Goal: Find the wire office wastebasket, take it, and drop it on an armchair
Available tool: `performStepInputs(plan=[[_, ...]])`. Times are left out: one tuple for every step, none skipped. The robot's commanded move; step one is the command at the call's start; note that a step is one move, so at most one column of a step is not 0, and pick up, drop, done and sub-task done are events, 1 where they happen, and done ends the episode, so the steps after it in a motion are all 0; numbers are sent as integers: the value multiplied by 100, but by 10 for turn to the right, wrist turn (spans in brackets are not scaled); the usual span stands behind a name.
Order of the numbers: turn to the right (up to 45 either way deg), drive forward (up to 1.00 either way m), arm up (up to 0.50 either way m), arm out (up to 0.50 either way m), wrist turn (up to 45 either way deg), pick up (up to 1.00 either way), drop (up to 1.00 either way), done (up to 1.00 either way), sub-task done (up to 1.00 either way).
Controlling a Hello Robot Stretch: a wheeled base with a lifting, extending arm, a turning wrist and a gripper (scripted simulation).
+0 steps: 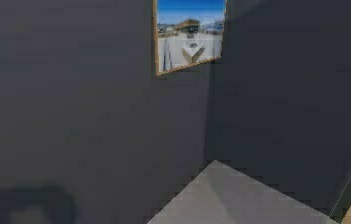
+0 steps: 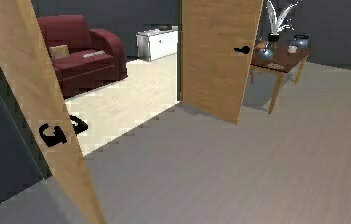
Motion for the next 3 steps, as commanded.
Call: performStepInputs(plan=[[270,0,0,0,0,0,0,0,0],[0,25,0,0,0,0,0,0,0],[450,0,0,0,0,0,0,0,0]])
